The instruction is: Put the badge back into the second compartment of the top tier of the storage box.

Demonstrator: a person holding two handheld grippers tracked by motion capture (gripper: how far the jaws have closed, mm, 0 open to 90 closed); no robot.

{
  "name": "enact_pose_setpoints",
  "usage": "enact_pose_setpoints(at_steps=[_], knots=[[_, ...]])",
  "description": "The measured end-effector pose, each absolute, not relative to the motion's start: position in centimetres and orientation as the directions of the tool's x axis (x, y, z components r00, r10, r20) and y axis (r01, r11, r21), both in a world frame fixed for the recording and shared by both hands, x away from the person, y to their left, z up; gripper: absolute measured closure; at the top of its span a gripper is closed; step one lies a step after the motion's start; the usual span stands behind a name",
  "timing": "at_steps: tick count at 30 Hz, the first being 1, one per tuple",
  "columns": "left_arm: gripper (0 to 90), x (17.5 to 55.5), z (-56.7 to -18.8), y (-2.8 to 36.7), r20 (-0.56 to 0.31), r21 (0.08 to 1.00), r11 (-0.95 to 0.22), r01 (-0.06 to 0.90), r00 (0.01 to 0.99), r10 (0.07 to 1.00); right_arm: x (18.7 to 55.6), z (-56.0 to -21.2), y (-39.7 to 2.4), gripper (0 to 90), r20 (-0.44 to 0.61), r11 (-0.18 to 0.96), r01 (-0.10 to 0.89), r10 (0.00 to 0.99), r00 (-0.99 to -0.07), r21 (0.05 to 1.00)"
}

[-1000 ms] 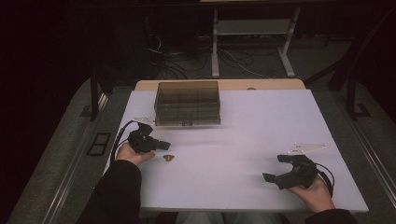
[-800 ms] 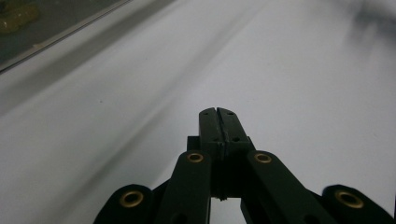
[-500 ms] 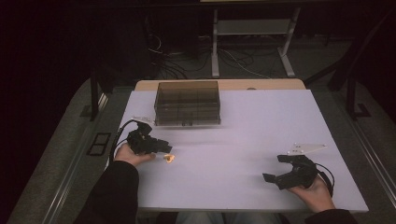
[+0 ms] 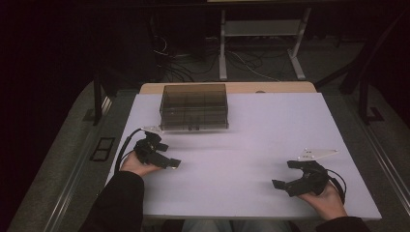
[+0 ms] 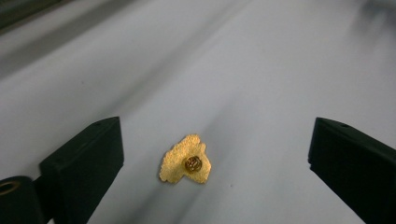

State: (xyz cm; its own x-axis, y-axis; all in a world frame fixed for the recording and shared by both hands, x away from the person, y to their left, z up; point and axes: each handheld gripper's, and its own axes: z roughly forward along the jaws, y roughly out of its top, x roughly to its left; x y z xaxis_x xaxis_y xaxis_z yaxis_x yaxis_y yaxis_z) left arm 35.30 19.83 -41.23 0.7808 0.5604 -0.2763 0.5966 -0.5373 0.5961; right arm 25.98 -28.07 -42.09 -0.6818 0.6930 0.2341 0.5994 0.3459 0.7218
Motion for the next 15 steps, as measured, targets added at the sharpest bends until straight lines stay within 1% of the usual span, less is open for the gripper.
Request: enact_pose_setpoints(at_steps=[7,15], knots=[[1.6,34.8,-42.4,19.4,-0.263,0.601,-0.556,0.575,0.798,0.542,26.0,-42.1,-28.0,0.0,0.235,0.35,0.601,0.69,-0.684,0.719],[6.2,34.3,-43.1,19.3,-0.204,0.61,-0.574,0.546,0.808,0.552,26.0,-42.2,-28.0,0.0,0.235,0.355,0.6,0.688,-0.687,0.717]])
